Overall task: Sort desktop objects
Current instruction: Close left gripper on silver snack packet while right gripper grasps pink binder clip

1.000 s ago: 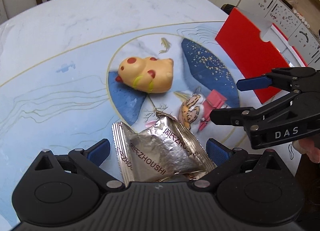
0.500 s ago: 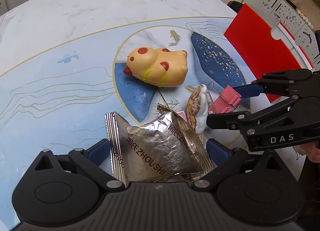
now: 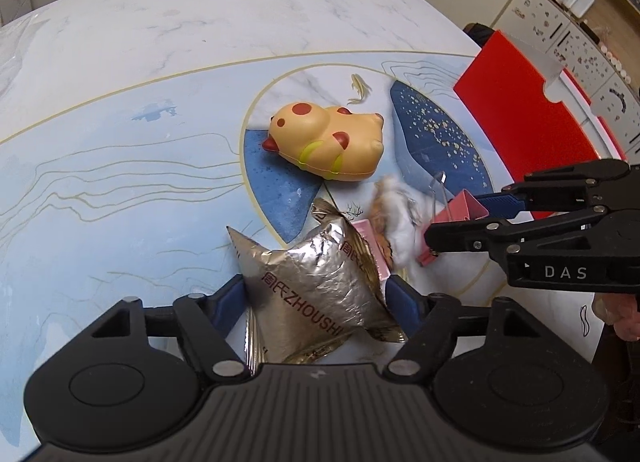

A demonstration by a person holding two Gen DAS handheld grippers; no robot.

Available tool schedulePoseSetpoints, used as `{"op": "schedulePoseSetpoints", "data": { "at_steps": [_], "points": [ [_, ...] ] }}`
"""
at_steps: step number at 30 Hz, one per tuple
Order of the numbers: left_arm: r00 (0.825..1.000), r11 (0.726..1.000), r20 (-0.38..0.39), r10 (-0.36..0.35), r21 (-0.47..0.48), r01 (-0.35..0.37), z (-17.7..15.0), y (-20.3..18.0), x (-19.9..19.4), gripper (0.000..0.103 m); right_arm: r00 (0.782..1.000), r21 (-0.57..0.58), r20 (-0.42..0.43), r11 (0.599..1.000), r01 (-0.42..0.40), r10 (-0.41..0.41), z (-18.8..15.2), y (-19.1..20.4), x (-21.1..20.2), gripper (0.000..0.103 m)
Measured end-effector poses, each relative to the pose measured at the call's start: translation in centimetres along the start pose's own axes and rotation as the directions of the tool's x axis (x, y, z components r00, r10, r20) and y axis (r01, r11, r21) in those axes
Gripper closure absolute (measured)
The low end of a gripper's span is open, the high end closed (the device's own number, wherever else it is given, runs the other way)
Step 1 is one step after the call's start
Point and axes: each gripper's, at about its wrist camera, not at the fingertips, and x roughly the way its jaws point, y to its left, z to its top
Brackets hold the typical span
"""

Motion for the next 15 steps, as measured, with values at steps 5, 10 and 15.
{"op": "schedulePoseSetpoints", "data": {
  "at_steps": [5,10,15],
  "points": [
    [1.0,1.0,0.011,0.009,-0.014,-0.009,-0.2,-0.1,-0.7,0.043,1.0,0.026,0.012,1.0,0.011,-0.012,-0.6,-0.4,-1.0,0.074],
    [1.0,1.0,0.019,0.006,-0.007,-0.006,-0.6,-0.7,-1.6,0.044,0.999,0.036,0.032,0.999,0.021,-0.022,-1.3,-0.5,-2.5,0.074],
    [1.0,1.0,0.022,-0.007,-0.006,0.008,-0.7,-1.6,-2.6,0.044,0.998,0.044,0.047,0.999,0.032,-0.034,-1.9,-0.8,-4.1,0.074]
  ]
}}
